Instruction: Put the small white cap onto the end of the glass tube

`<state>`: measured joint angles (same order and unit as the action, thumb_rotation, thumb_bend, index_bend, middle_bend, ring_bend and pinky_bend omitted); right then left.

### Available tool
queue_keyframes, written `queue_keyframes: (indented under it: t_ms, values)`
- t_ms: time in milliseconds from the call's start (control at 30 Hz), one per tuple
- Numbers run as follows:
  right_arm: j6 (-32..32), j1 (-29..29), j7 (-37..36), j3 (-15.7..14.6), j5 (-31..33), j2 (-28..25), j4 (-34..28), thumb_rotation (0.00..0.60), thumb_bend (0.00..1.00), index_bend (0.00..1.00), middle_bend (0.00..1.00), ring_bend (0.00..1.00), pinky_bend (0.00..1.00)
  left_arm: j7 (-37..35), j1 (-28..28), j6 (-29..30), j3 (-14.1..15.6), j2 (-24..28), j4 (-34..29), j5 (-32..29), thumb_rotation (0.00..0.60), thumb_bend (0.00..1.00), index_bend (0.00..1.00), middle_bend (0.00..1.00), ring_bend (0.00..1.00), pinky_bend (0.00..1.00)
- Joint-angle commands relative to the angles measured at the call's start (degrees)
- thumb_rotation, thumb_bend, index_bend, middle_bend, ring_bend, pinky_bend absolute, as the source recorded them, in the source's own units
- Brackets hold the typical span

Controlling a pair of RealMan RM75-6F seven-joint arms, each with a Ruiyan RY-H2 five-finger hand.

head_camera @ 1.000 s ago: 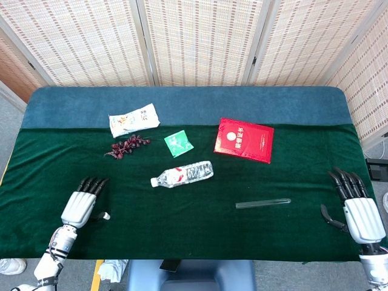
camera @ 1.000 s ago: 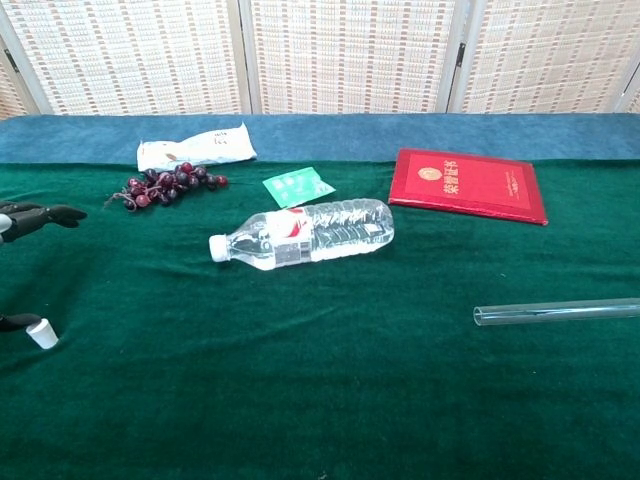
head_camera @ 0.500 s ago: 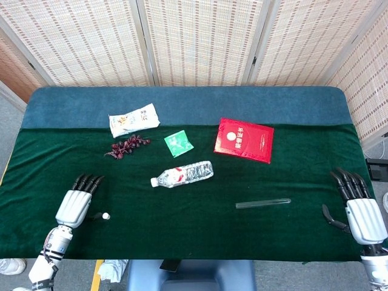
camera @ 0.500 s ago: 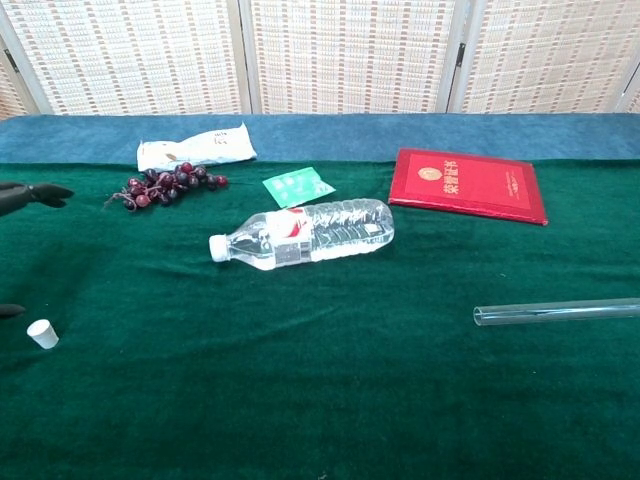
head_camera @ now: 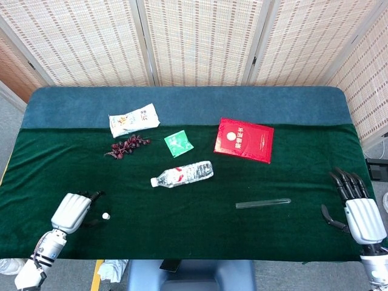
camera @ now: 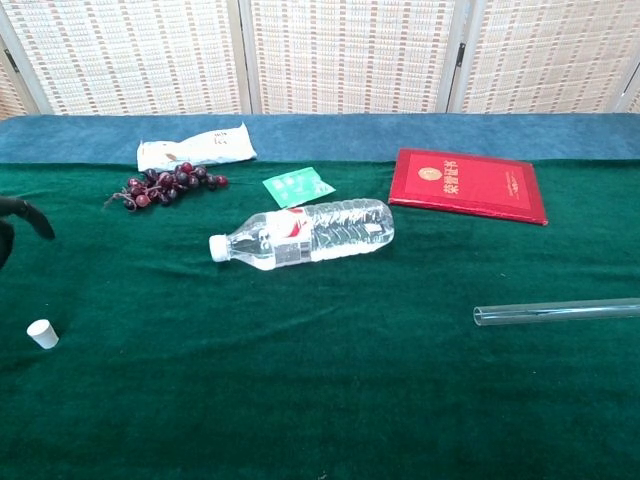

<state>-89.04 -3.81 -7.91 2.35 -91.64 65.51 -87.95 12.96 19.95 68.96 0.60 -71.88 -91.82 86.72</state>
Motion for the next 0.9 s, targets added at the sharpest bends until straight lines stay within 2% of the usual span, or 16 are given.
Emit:
queue_keyframes:
  t_ms: [33, 100, 300, 500, 900]
  values:
    - [-0.01, 0.04, -0.12, -0.01, 0.05, -0.01, 0.07, 0.474, 0.5, 0.0, 0.05, 0.03, 0.0, -1.32, 0.45, -0.75, 0.31, -0.7, 0.92, 0.27, 0.6, 0.2, 0.41, 0.98, 0.85, 0.89]
    - [0.06, 0.03, -0.26, -0.03, 0.08, 0.02, 0.14, 0.474, 0.5, 0.0, 0.05, 0.03, 0.0, -2.44, 0.62, -1.54, 0.72, -1.32, 1.79, 0.3, 0.6, 0.22, 0.43, 1.0, 0.9, 0.94]
    - [0.44, -0.11, -0.37, -0.17, 0.03, 0.26, 0.37, 0.475, 0.5, 0.0, 0.05, 0.03, 0.0, -5.11, 0.9, -2.98, 1.62, -2.7, 3.19, 0.55, 0.6, 0.32, 0.44, 1.0, 0.93, 0.95]
    - [0.74, -0.31, -0.33, -0.18, -0.02, 0.39, 0.46, 0.473, 0.5, 0.0, 0.05, 0.03, 0.0, -7.24, 0.81, -2.85, 1.57, -5.32, 5.74, 0.48, 0.6, 0.34, 0.45, 1.0, 0.93, 0.95]
    - [1.0, -0.35, -0.2, -0.11, 0.39, 0.35, 0.33, 0.473, 0.5, 0.0, 0.05, 0.03, 0.0, -5.94, 1.02, -3.76, 1.73, -7.72, 8.46, -0.35, 0.6, 0.34, 0.47, 1.0, 0.93, 0.95]
